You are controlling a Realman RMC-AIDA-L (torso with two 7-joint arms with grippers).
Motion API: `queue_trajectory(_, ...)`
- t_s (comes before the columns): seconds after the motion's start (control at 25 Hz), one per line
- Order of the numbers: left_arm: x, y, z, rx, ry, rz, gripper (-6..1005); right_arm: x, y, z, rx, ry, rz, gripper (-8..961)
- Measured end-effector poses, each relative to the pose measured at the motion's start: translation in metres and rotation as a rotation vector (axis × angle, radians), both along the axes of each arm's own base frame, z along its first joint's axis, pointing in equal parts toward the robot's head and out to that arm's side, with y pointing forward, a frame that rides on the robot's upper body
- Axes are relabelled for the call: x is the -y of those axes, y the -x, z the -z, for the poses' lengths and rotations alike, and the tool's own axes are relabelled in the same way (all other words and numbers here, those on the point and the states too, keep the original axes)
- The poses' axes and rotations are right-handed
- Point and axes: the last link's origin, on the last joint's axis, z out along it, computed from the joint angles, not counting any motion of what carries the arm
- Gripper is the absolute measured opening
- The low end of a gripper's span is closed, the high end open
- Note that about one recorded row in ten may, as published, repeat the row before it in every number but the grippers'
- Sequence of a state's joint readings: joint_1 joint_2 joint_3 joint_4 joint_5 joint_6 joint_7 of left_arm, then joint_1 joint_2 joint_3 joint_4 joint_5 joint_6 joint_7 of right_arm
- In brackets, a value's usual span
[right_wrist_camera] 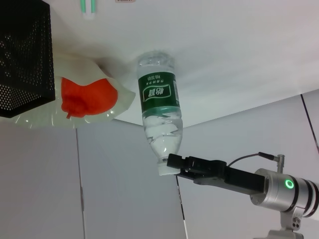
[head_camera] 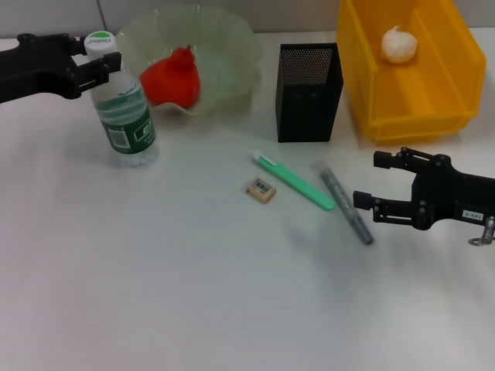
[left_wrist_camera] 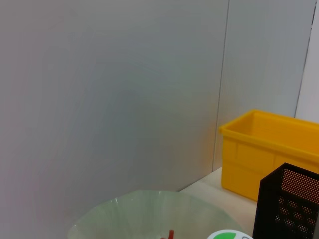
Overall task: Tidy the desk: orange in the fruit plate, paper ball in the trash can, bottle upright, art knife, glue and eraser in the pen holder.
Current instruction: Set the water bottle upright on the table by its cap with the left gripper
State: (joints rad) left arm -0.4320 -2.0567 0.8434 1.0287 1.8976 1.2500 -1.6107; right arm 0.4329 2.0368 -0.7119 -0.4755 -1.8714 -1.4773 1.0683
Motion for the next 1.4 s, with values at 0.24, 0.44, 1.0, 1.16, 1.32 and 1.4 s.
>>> queue_trajectory(0.24,0.0003,0.0009,-0.0008,0.002,-0.004,-0.003,537,0.0007,-0.0004,0.0001,-0.001,0.001,0.001,835)
queue_trajectory(0.44,0.0004,0.0006,-0.0001,0.0,-0.004,0.001,544,0.0015,-0.0013,-0.0001,-0.002,-0.001,0.004,835)
queue_trajectory(1.0,0.0002,0.0032,0.0036,0.003,-0.003,-0.006,561,0.0037,-0.0016,-0.0009,-0.011,0.0,0.004,835)
queue_trajectory(1.16,-0.0005,0.0021,0.0035,0.004,-0.004,-0.003,566,0.0037,-0.0016,-0.0009,-0.011,0.0,0.003,835)
queue_trajectory(1.32,-0.0008,0.0023,0.0034,0.006,-0.006,-0.005,571,0.0036,-0.0018,-0.0013,-0.01,0.0,0.003,835)
queue_trajectory(1.4,-0.0011,0.0025,0.0033,0.005,-0.008,-0.006,573,0.0036,-0.0018,-0.0013,-0.01,0.0,0.004,835)
